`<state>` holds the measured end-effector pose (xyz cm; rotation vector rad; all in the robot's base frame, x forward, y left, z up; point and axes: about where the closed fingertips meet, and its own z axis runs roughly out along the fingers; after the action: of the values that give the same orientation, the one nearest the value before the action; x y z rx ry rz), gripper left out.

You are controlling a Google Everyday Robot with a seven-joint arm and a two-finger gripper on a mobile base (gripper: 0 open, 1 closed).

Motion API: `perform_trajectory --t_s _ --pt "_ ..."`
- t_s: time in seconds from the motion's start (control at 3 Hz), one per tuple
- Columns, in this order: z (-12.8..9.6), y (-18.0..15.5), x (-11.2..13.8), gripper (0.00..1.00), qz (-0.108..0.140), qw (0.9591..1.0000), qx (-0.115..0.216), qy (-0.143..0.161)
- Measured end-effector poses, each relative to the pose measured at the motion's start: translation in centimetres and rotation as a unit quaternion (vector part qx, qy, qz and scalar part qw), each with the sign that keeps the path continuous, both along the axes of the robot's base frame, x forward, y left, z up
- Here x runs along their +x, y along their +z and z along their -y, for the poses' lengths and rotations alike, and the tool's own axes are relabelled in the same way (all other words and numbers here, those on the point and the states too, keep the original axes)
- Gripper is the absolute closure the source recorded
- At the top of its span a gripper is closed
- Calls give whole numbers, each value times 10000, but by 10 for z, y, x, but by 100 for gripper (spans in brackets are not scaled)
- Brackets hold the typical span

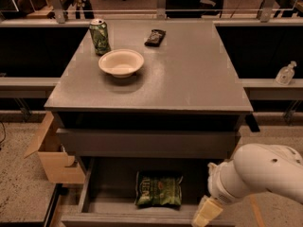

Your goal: Pick rxbar chocolate from middle drawer and place on counter

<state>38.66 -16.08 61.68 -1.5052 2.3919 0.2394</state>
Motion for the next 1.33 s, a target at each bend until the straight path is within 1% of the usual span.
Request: perform_trajectory --t_s 0.33,0.67,1.0,1.33 --pt "-18 -39 14 0 108 9996 232 -147" --pt "-34 -81 37 0 272 9972 553 -419" --pt "-34 -81 37 0 269 9972 552 -418" --pt "-35 -97 42 0 217 9969 581 -491"
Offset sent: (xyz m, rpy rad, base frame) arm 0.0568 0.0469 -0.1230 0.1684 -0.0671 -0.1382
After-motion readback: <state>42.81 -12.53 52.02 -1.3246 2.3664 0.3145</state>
